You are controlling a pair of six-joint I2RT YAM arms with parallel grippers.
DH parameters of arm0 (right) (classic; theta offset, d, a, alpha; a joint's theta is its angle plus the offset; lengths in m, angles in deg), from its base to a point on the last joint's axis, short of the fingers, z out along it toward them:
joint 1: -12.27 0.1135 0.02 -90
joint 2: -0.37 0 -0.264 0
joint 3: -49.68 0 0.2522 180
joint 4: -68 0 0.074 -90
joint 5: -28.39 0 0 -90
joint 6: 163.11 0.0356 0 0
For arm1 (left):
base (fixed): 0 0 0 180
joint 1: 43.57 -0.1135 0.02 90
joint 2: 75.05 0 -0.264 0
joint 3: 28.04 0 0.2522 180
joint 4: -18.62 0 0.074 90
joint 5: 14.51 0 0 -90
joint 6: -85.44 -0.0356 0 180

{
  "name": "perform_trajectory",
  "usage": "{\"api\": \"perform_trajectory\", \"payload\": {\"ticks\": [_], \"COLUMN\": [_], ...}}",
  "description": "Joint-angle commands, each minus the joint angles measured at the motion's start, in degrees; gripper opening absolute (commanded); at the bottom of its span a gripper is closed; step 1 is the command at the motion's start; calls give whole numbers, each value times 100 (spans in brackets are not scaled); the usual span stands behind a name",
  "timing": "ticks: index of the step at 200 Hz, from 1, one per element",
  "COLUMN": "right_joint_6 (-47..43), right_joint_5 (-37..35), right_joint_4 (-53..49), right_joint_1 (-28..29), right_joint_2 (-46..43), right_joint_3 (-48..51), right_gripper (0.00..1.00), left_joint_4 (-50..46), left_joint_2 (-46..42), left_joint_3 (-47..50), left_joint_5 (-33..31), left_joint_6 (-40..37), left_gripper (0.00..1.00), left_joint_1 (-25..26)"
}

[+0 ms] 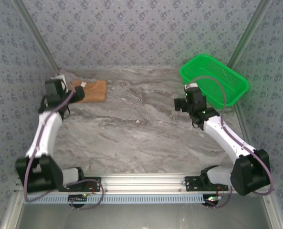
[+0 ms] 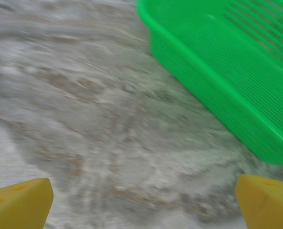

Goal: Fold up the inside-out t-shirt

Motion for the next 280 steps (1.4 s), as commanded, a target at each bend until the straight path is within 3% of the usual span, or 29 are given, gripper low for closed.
{"api": "perform_trajectory", "payload": {"ticks": [1, 28, 56, 67, 87, 107, 121, 135, 151, 280], "right_joint_6": [-96, -541, -1011, -882, -930, -912, -425, -404, -271, -426], "right_joint_5": [-612, -636, -484, -480, 81, 478, 1131, 1468, 1419, 1307], "right_joint_4": [916, 2944, 5029, 4846, 5587, 6134, 6204, 7261, 6549, 6529], "right_joint_1": [-345, -570, -835, -862, -1093, -1416, -1825, -2032, -2065, -1955], "right_joint_2": [-56, 154, 730, 800, 1024, 1380, 1394, 1803, 1607, 1686], "right_joint_3": [710, 1878, 2754, 2672, 2788, 2871, 3012, 3288, 3072, 3011], "right_gripper": [100, 100, 100, 100, 100, 100, 100, 100, 100, 100], "left_joint_4": [1527, 3124, 3912, 4250, 4427, 4377, 5260, 6005, 6155, 6128], "left_joint_2": [-580, -872, 58, 604, 1389, 1519, 1575, 1872, 1934, 1933], "left_joint_3": [1490, 2876, 2971, 2888, 2590, 2453, 2855, 3133, 3195, 3193], "left_joint_5": [-358, -728, -965, -723, -927, -975, -902, -618, -472, -410], "left_joint_6": [564, 320, -134, -360, -702, -876, -904, -970, -998, -990], "left_gripper": [97, 98, 98, 98, 98, 98, 98, 98, 98, 98], "left_joint_1": [200, 250, 325, 358, 490, 512, 457, 421, 400, 372]}}
